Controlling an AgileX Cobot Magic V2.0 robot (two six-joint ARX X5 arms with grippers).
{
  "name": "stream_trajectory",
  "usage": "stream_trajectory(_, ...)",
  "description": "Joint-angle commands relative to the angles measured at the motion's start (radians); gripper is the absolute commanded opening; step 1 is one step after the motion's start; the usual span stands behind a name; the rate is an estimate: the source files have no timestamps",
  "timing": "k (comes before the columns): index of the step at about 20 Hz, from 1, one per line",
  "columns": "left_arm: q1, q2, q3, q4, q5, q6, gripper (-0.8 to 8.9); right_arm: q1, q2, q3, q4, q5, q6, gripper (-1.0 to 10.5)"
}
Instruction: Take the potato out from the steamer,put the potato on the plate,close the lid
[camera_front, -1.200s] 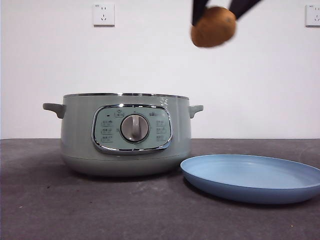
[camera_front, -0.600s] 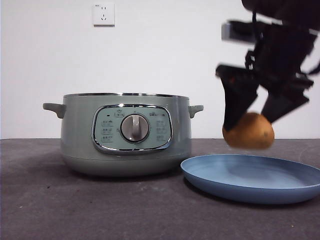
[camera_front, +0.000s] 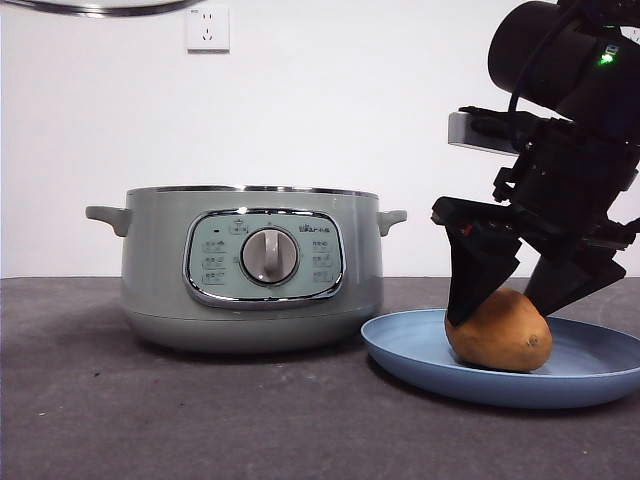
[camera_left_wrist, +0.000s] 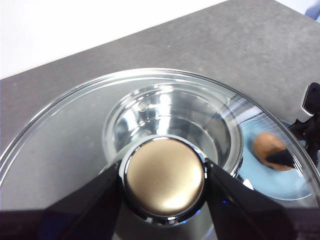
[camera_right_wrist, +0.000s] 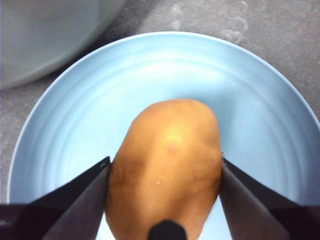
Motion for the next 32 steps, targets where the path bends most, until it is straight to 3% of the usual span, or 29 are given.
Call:
stream_trajectory(1,-0.018,0.035,0.01,0.087,0.019,0.002,-0.09,0.001,0.015,-0.011,-0.006,0.0,0.02,4.4)
stream_trajectory(2,-0.027,0.057,0.01,0.108,0.021,0.002,-0.09,0.001,0.015,-0.011,-0.006,0.001,0.023,5.7)
stream_trajectory(3,-0.039,0.082,0.01,0.136,0.027,0.003,-0.09,0.001,0.015,-0.011,-0.006,0.006,0.028,6.1)
stream_trajectory(10,-0.108,0.287,0.01,0.335,0.04,0.014,-0.09,-0.005,-0.061,0.011,-0.008,0.034,0.032,6.1)
stream_trajectory(18,-0.14,0.48,0.01,0.471,0.036,0.032,-0.09,-0.012,-0.415,0.023,-0.093,0.085,0.032,6.0)
stream_trajectory(25,-0.14,0.56,0.01,0.523,0.014,0.036,-0.09,-0.012,-0.667,0.023,-0.15,0.113,0.032,6.0)
stream_trajectory(32,-0.157,0.59,0.01,0.528,0.01,0.036,-0.09,-0.012,-0.712,0.023,-0.151,0.114,0.032,6.0)
